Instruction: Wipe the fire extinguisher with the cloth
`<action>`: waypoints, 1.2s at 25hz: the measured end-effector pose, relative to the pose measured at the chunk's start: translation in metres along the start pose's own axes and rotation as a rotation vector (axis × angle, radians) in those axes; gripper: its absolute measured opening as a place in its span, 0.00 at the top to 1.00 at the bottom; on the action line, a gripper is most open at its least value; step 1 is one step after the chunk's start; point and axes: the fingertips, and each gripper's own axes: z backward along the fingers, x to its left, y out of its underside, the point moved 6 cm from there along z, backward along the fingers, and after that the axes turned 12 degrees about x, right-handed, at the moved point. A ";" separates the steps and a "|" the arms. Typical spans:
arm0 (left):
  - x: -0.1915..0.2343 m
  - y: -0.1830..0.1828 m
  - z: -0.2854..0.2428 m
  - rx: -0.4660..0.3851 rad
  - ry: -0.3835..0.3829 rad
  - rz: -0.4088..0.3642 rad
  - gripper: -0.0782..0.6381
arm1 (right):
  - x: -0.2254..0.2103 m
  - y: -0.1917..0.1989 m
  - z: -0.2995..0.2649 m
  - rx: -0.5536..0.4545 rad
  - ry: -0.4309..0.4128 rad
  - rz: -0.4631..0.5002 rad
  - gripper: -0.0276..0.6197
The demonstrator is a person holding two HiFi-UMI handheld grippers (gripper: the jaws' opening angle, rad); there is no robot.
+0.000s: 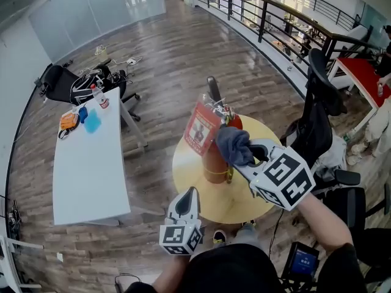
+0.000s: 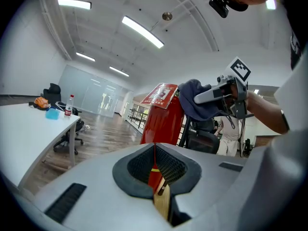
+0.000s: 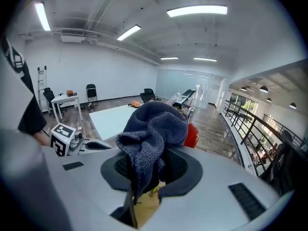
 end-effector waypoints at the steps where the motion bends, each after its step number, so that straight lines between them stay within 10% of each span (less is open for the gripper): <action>1: 0.001 0.000 0.000 0.003 -0.003 0.000 0.86 | 0.002 0.006 -0.004 0.003 -0.004 -0.010 0.80; 19: 0.003 0.012 0.012 0.040 -0.066 0.007 0.86 | 0.004 0.165 -0.148 0.039 0.046 -0.182 0.77; 30: -0.001 0.016 0.014 0.079 -0.089 -0.030 0.86 | 0.014 0.185 -0.154 -0.076 0.134 -0.245 0.78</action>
